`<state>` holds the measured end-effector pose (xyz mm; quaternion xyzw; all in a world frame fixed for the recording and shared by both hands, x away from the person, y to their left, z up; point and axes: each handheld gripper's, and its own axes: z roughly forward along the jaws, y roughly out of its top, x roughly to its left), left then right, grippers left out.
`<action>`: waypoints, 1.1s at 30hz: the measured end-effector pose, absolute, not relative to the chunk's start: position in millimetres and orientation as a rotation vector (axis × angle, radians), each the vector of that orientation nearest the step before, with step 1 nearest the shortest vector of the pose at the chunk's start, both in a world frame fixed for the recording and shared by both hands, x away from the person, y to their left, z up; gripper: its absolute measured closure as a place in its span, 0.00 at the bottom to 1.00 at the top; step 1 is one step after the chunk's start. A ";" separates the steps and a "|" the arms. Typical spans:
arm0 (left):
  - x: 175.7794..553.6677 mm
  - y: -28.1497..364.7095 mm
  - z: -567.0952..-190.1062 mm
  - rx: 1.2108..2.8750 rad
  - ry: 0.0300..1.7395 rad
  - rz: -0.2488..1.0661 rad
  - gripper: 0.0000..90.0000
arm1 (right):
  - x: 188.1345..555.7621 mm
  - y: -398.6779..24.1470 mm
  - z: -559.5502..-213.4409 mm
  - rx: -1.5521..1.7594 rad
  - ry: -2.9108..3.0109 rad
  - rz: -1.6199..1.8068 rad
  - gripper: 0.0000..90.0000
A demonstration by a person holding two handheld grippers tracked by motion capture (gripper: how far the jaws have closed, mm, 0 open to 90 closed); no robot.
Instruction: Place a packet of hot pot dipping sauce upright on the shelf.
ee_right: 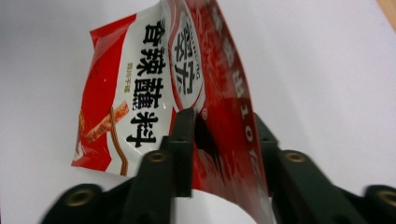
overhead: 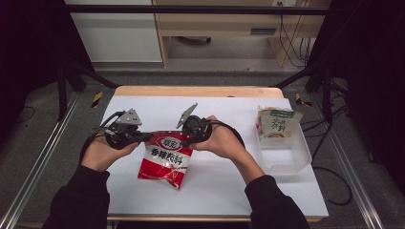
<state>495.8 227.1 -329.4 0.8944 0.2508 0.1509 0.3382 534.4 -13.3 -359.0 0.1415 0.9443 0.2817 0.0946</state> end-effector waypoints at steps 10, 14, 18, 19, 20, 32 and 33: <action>493.5 240.5 -333.9 2.254 0.714 0.405 0.61 | 532.6 -15.8 -352.2 0.407 2.834 0.831 1.00; 484.7 254.5 -335.5 2.196 0.748 0.415 0.39 | 531.8 -23.8 -340.4 0.424 2.815 0.873 1.00; 478.8 266.8 -342.2 2.176 0.781 0.420 0.32 | 530.1 -32.9 -324.9 0.433 2.807 0.862 1.00; 477.7 268.9 -345.0 2.173 0.790 0.428 0.31 | 530.1 -34.4 -322.4 0.428 2.803 0.869 1.00; 476.9 270.9 -348.0 2.172 0.799 0.429 0.29 | 529.8 -36.3 -319.0 0.426 2.799 0.870 1.00; 480.9 281.5 -385.4 2.229 0.890 0.448 0.17 | 529.8 -68.5 -283.7 0.464 2.747 0.826 1.00; 481.0 281.4 -389.5 2.240 0.893 0.436 0.16 | 529.8 -71.4 -281.6 0.466 2.741 0.826 1.00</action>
